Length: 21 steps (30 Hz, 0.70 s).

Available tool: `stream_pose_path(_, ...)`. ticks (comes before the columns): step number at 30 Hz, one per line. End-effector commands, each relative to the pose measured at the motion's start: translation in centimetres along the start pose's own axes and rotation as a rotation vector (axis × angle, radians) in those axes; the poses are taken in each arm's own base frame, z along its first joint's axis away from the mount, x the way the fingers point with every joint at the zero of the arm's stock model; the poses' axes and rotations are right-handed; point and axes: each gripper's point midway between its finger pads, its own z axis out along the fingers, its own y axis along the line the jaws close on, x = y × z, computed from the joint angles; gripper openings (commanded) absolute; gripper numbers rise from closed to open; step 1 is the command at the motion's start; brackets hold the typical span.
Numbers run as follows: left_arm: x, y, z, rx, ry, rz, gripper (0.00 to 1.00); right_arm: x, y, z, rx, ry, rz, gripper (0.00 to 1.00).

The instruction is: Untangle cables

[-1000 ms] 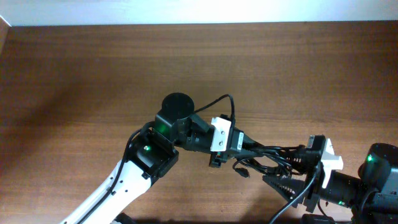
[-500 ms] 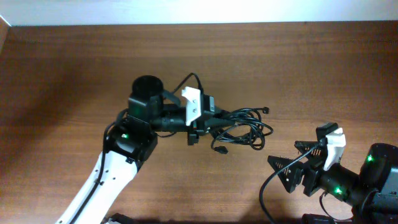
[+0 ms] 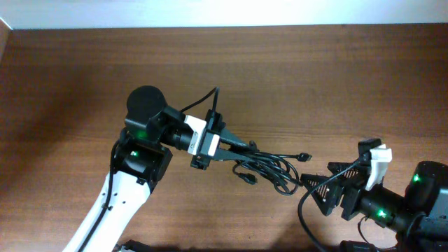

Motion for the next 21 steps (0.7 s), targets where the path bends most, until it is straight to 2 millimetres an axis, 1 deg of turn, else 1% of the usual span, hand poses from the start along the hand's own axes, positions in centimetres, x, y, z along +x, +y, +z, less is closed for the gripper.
stream_pose_path(1,-1.0,0.2,0.2,-0.022,0.001,0.046,0.00,0.1,0.6,0.0,-0.032,0.004,0.000,0.99)
stream_pose_path(4,-1.9,-0.4,1.6,0.010,-0.019,0.117,0.00,0.1,0.5,0.0,-0.031,0.004,0.000,0.99)
stream_pose_path(6,-2.2,-0.1,2.7,-0.016,-0.025,0.133,0.00,0.1,0.4,0.0,-0.022,0.002,-0.024,0.99)
stream_pose_path(9,-2.6,-0.6,3.5,0.000,-0.038,0.153,0.00,-0.1,-1.1,0.0,0.065,-0.008,-0.023,0.99)
stream_pose_path(11,-3.0,-1.3,3.5,0.042,-0.051,0.190,0.00,-0.3,-2.3,-0.2,0.132,-0.015,-0.022,0.99)
stream_pose_path(13,-3.6,-1.5,3.4,0.050,-0.061,0.202,0.00,-0.2,-3.3,-0.3,0.189,-0.013,-0.014,0.99)
stream_pose_path(16,-4.6,-1.5,3.3,0.046,-0.074,0.239,0.00,1.1,-5.2,-0.6,0.290,0.035,0.038,0.99)
stream_pose_path(20,-4.6,-1.3,3.1,0.038,-0.074,0.252,0.00,3.0,-7.7,-0.9,0.416,0.127,0.112,0.99)
stream_pose_path(21,-4.6,-1.2,2.9,0.030,-0.070,0.245,0.00,3.2,-8.0,-0.9,0.430,0.141,0.123,0.99)
